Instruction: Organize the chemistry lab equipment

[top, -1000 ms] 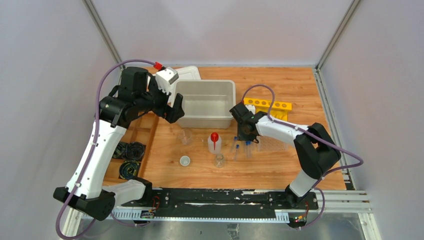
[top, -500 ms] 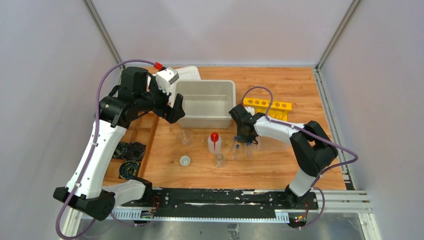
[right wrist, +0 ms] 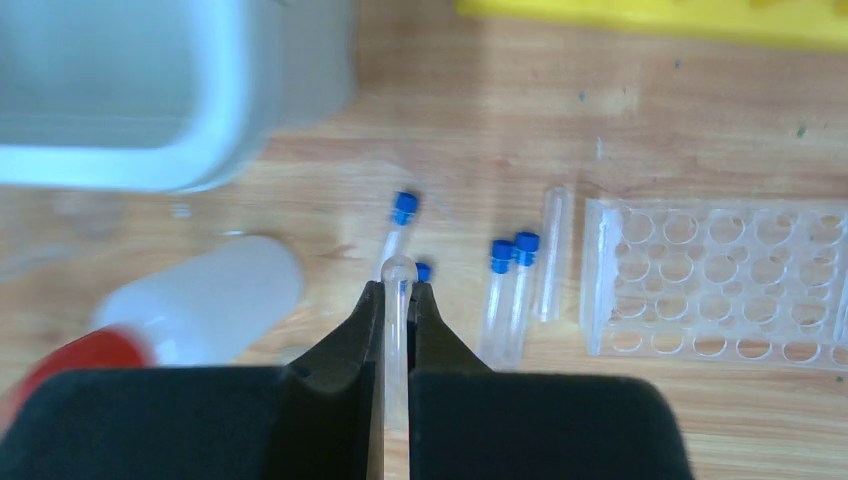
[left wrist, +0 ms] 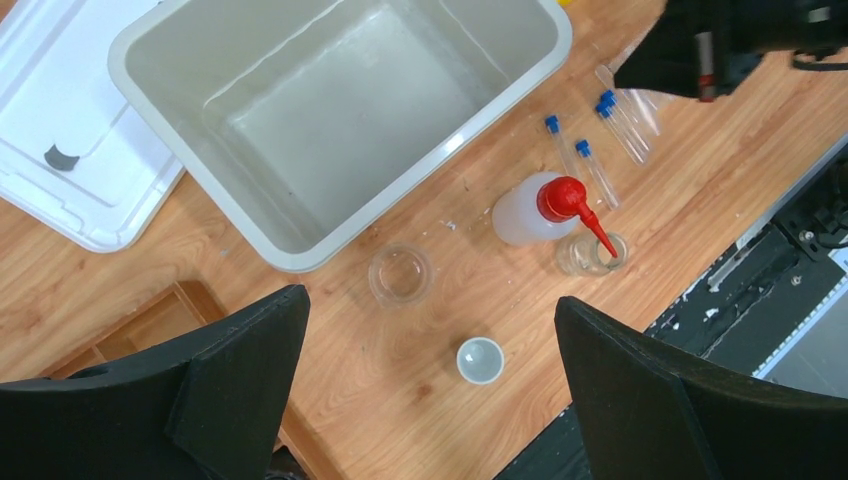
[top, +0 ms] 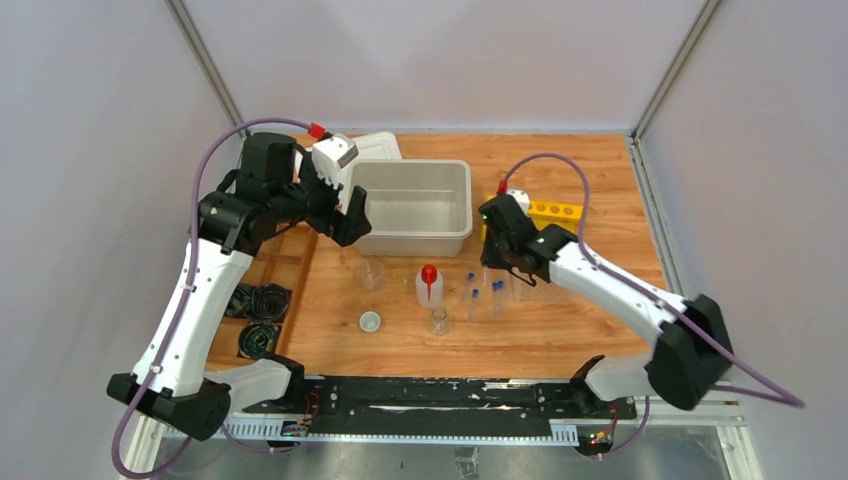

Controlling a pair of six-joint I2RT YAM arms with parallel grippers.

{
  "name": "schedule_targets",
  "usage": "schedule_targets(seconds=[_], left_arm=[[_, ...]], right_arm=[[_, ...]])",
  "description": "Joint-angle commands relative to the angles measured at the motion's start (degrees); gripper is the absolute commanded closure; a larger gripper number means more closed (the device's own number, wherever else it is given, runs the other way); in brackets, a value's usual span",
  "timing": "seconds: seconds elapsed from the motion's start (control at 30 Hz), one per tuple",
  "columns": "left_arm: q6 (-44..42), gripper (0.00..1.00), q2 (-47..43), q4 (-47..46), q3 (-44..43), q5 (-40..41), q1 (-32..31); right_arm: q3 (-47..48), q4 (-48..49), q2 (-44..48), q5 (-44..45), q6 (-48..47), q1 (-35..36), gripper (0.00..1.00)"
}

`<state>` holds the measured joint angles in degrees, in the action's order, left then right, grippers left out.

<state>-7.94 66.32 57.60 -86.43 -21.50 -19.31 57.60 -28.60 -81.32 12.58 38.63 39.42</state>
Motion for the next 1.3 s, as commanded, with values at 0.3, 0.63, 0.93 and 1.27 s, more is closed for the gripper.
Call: schedule_targets(seconds=[0.3,0.63,0.93,1.27], left_arm=[[1.3,0.02,0.3,0.0,-1.2,-12.2,0.2],[3.1,0.14,2.0,0.0,-0.8,-20.9,0.2],[6.9,0.33,2.9,-3.3,0.2,-22.3,0.2],[7.7,0.53,3.8,-3.8,0.3,-24.8,0.4]], right_arm=[[14.1,13.0,11.2,1.5,0.7,11.2,1.00],[21.8,27.2,4.9,1.1,1.6,18.6,1.00],[20.9,34.1,3.5,1.2,2.6,20.9,1.00],[21.3,35.7,2.3,1.2,2.6,21.9,1.00]])
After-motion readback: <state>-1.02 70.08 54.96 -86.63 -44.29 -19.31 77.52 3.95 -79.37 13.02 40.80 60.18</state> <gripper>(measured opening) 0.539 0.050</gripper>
